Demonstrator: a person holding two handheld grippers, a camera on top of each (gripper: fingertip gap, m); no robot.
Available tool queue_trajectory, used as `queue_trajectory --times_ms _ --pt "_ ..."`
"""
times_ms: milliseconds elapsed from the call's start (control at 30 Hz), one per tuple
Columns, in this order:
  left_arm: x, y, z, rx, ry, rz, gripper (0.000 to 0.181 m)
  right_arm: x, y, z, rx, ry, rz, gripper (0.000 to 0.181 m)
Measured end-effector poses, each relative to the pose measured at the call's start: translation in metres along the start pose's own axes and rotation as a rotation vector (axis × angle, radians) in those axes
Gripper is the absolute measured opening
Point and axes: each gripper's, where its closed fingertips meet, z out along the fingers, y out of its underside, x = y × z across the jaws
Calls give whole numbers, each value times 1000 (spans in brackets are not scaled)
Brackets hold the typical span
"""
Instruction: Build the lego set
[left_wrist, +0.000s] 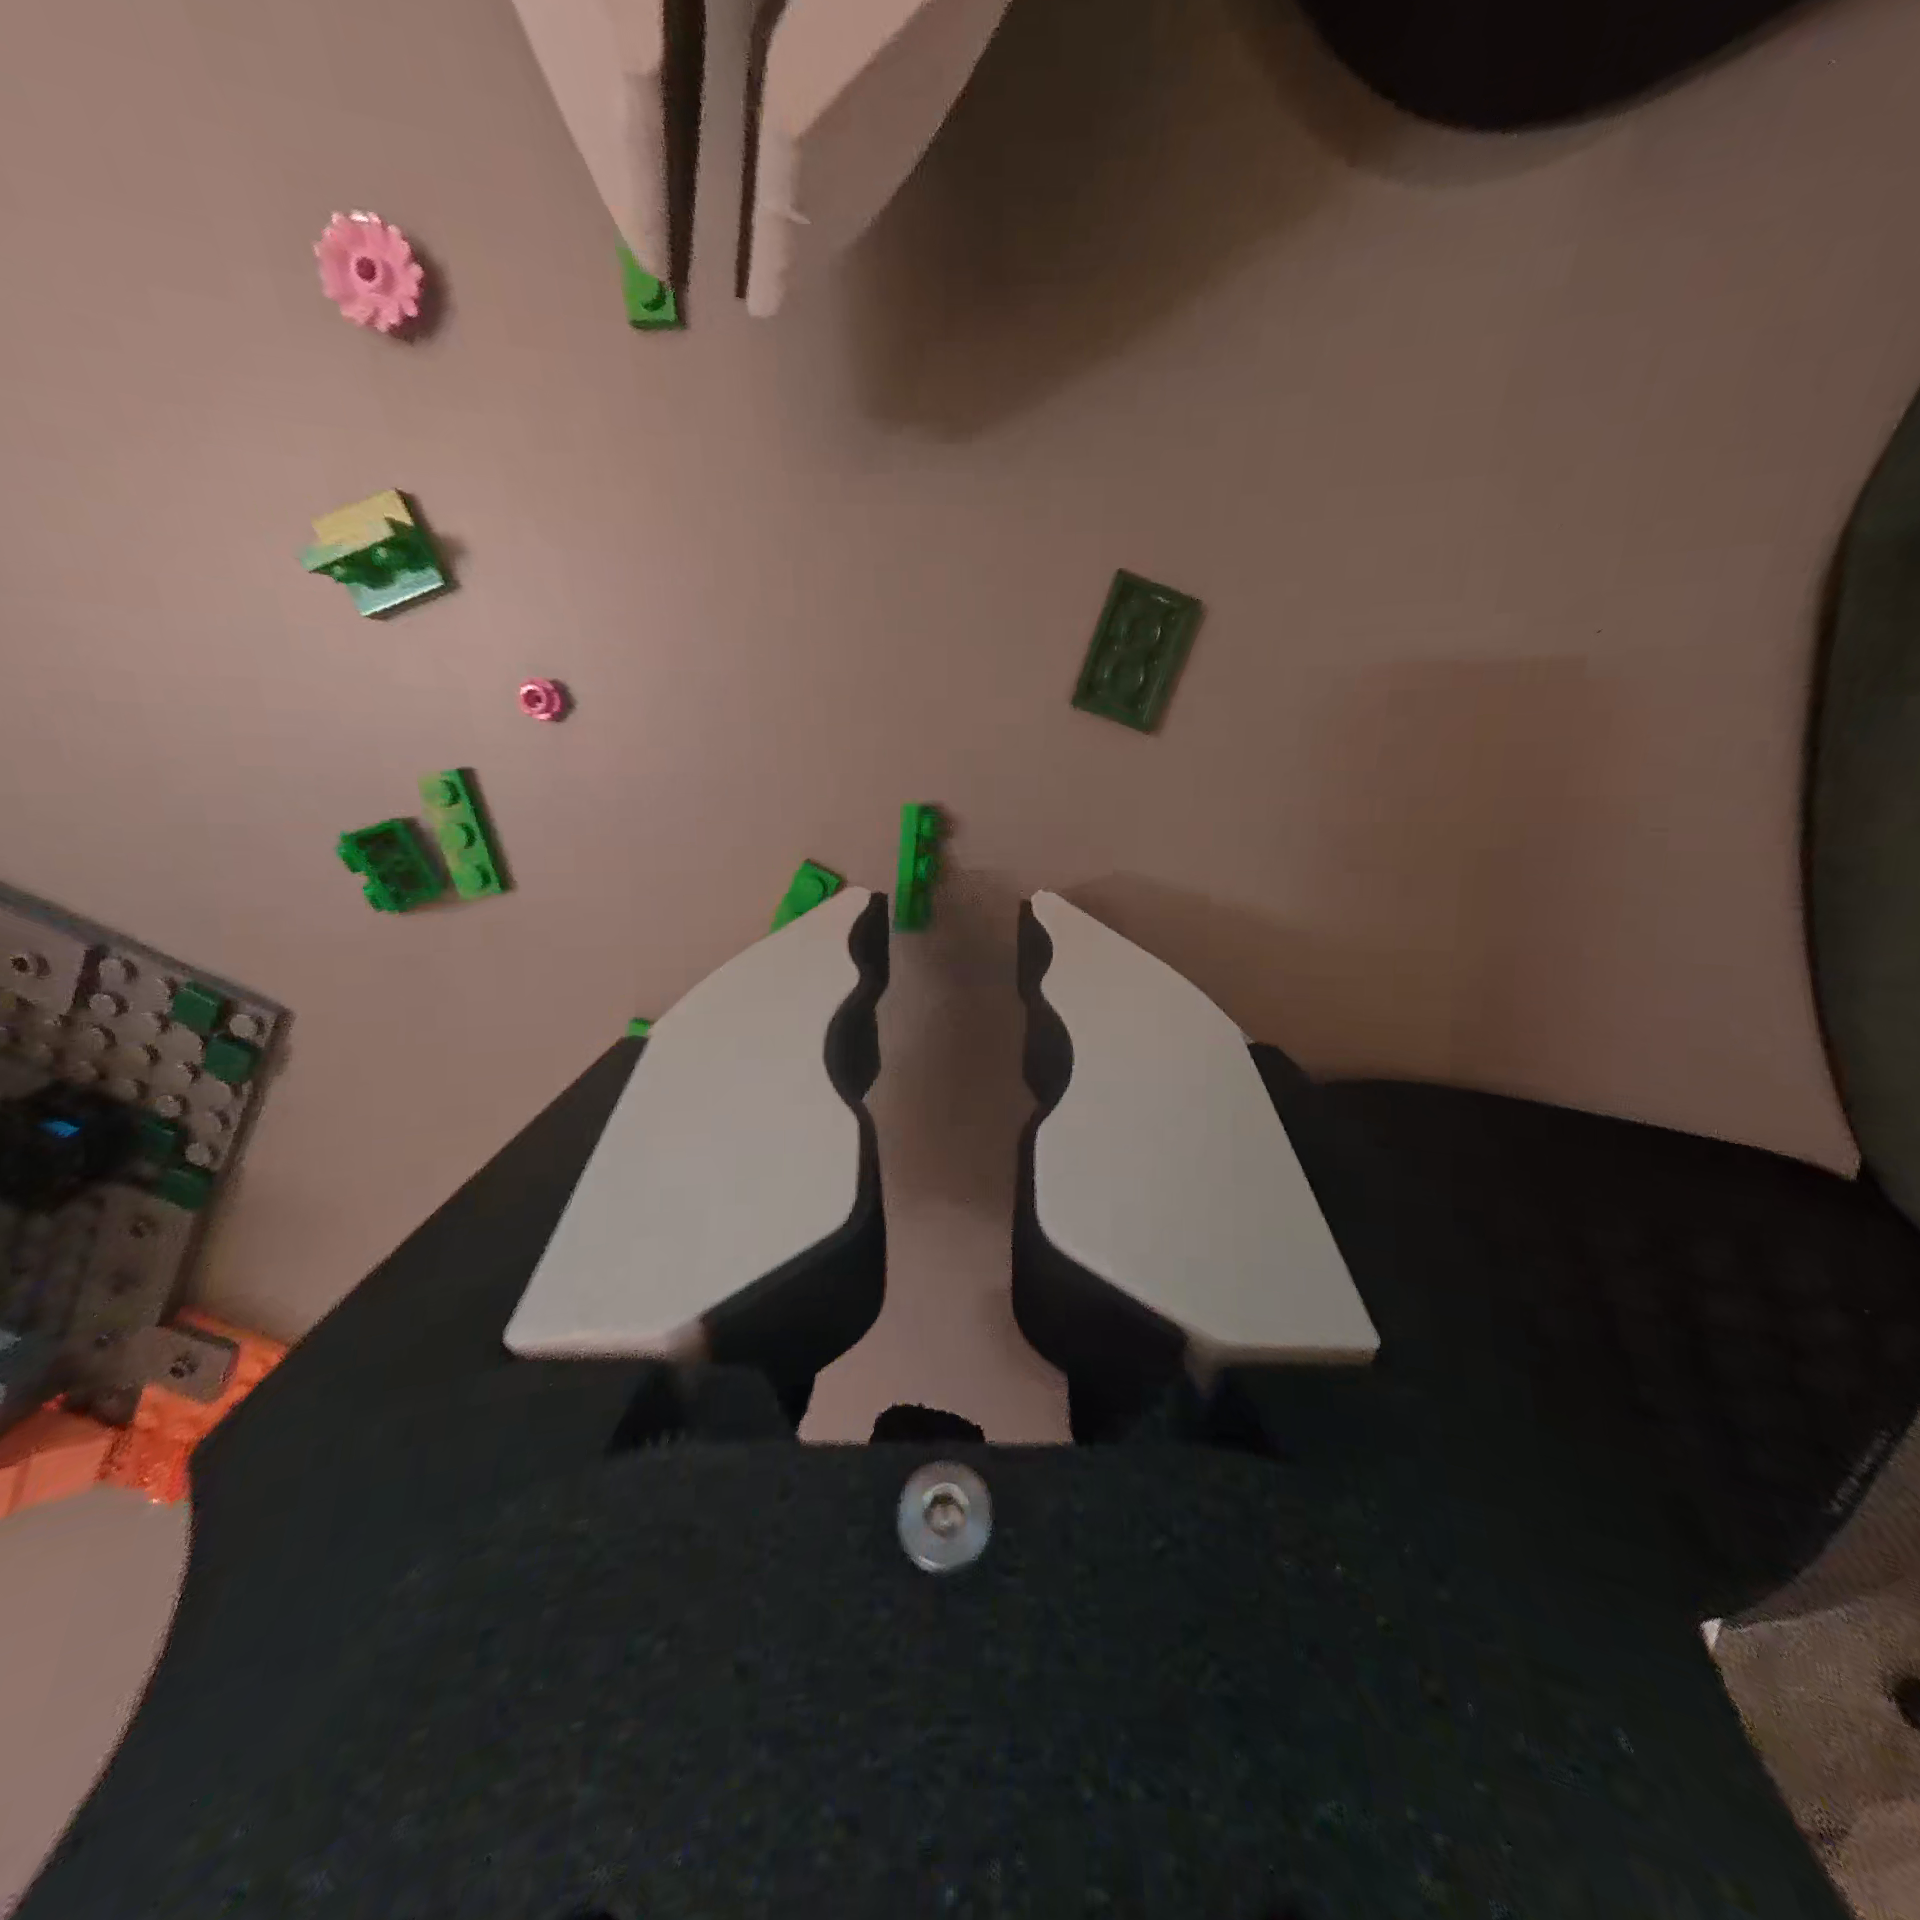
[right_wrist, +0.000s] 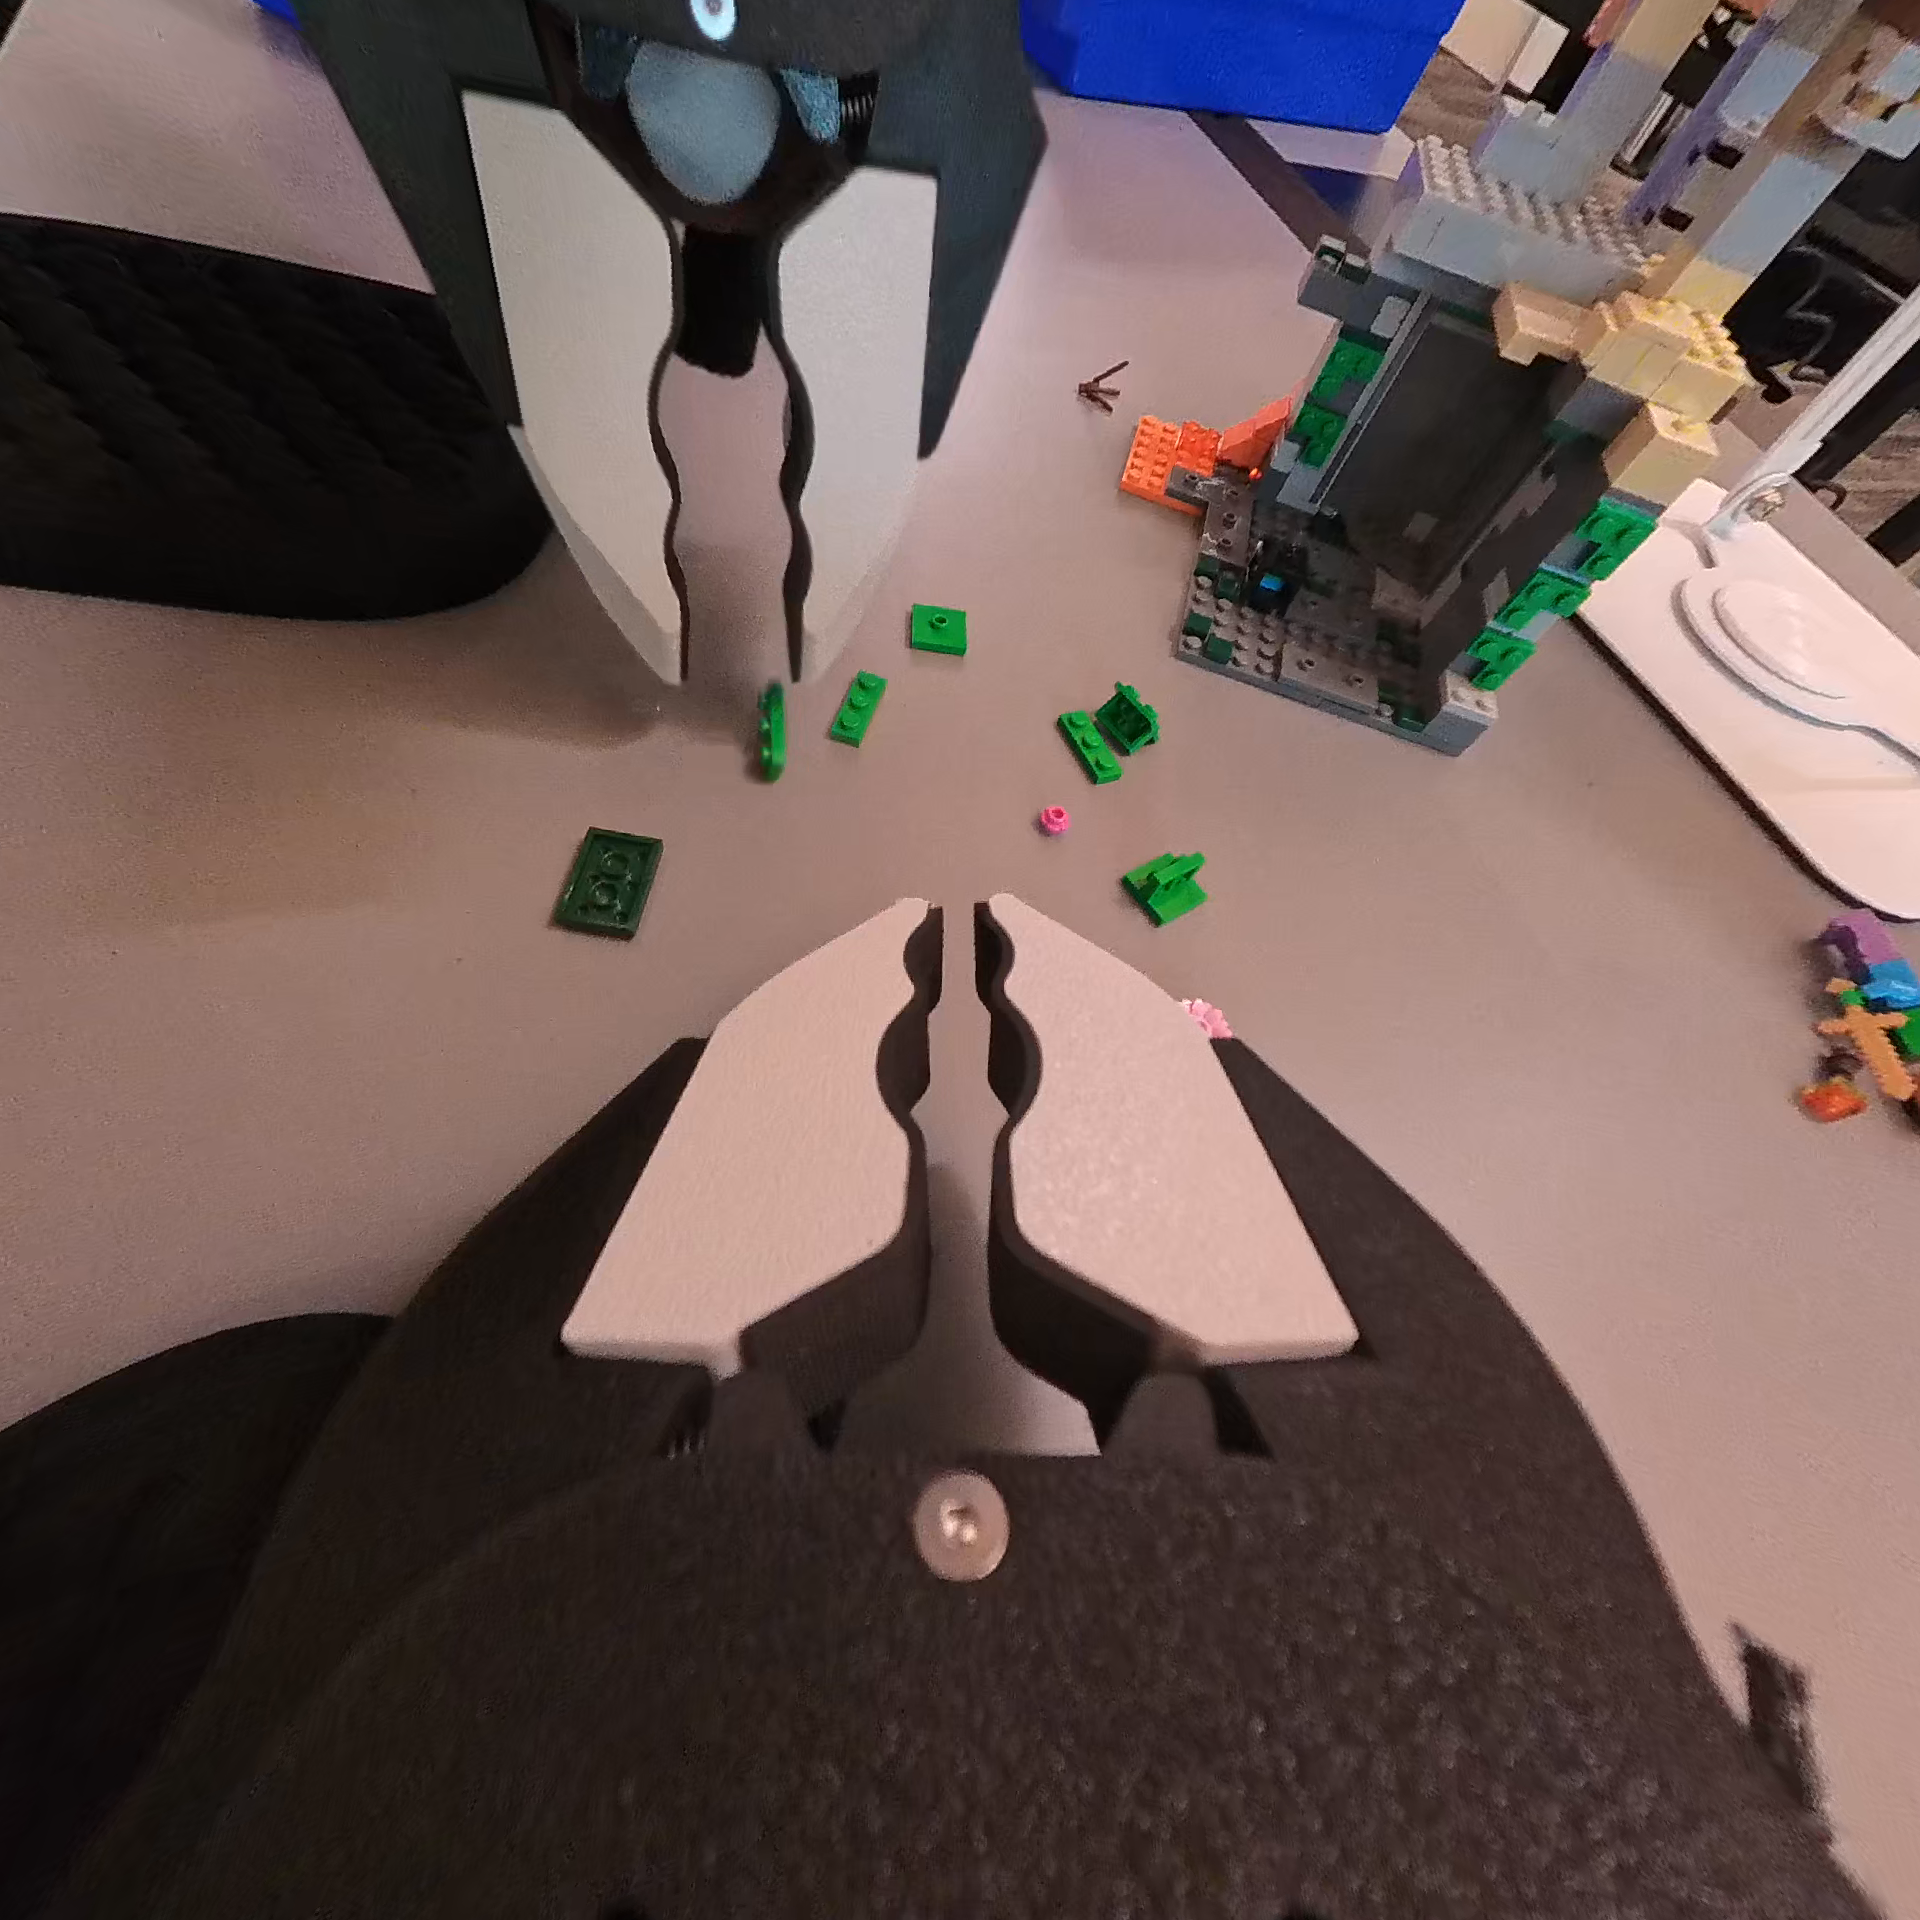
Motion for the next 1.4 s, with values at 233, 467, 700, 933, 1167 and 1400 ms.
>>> queue_trajectory --times_ms 233,467,700,933,1167,1400 --pt "-6 23 -43 67 -105 -53 24 -2 1 2 -4 -15 8 5" --pt "-49 135 -163 38 -390 -359 21 -3 -1 2 1 -21 10 5" --pt "-77 330 -221 -89 -522 -874 19 -5 0 3 0 -31 19 5" --pt "-69 454 -177 -162 -447 -1231 20 -3 2 4 -1 -29 35 5" --pt "-68 493 -153 -243 -431 -1339 19 -2 2 4 2 -26 45 5" --pt "-75 482 -140 -188 -372 -1361 27 -1 2 4 1 -26 50 5"
